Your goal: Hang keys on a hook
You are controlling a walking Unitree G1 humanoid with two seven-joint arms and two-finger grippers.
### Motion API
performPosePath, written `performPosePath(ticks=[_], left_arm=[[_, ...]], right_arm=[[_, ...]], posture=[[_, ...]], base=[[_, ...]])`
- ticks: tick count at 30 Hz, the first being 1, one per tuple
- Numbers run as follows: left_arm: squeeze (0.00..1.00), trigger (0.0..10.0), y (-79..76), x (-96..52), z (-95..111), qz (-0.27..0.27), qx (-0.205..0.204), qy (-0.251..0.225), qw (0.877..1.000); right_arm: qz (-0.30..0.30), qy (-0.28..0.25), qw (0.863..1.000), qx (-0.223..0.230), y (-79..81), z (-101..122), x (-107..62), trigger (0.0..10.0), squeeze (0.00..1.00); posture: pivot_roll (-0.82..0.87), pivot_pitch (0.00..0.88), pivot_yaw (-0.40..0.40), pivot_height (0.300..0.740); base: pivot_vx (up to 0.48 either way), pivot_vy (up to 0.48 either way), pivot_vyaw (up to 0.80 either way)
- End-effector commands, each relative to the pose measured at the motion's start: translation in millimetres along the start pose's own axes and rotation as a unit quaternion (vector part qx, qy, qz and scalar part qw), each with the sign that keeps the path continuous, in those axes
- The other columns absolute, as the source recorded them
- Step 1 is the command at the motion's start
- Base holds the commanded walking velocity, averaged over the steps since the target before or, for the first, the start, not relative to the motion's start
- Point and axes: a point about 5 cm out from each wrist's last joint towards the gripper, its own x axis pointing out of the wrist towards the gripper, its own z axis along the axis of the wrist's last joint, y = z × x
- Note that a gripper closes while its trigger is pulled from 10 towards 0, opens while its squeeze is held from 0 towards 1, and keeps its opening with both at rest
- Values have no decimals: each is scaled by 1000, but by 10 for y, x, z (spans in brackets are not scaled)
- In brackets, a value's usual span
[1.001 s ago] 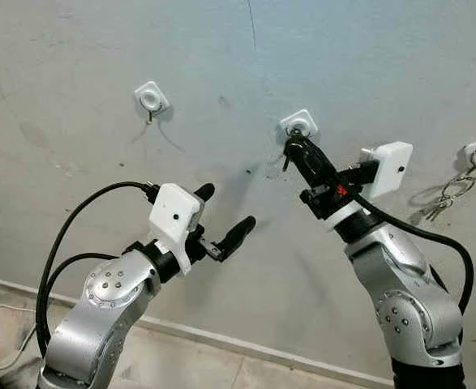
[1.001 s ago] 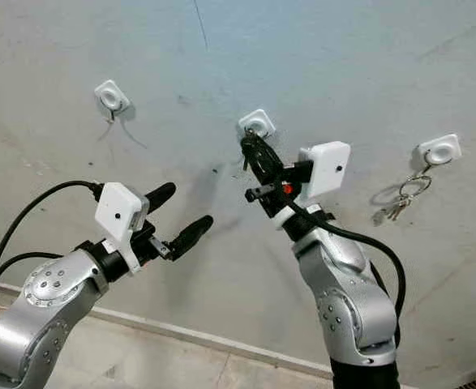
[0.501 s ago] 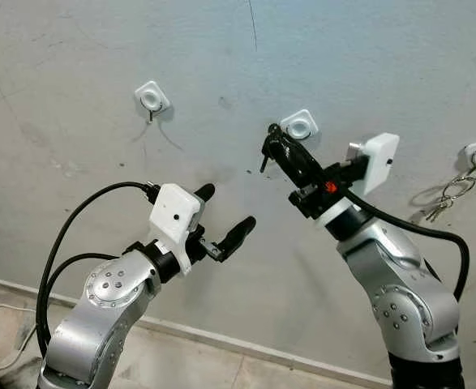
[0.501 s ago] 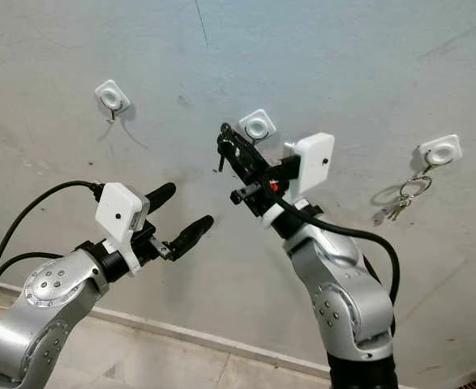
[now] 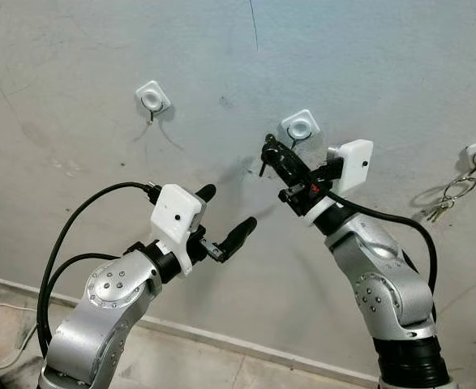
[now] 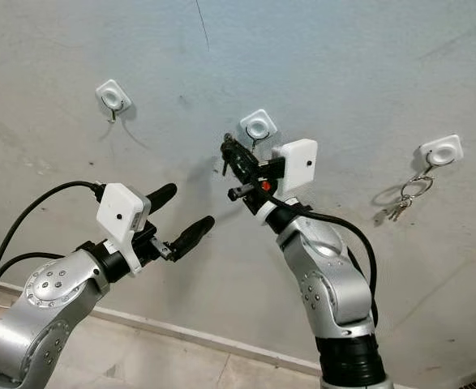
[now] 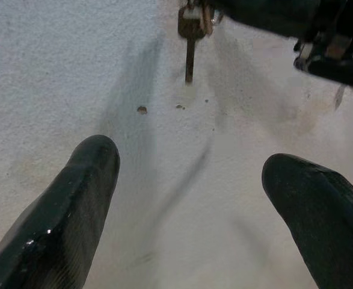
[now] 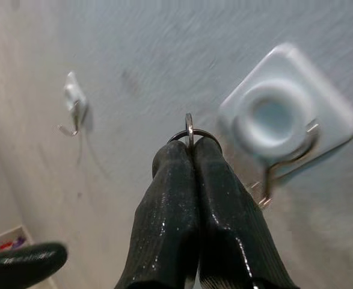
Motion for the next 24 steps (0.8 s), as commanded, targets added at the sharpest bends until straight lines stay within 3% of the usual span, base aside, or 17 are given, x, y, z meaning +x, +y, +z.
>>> performPosePath(ticks=[1,24], left_arm=[[0,10000,-3,-17,25,2,6,-2,1000],[0,10000,0,-6,28,0,6,-2,1000]], right_arm=[[-7,-12,1000,-6,-39,58,20,10000,0],[-55,-14,998,-5,-287,15,-102,10000,0]], posture=[[236,0,-36,740],[234,0,-31,740]], base=[[0,0,0],[0,0,0]])
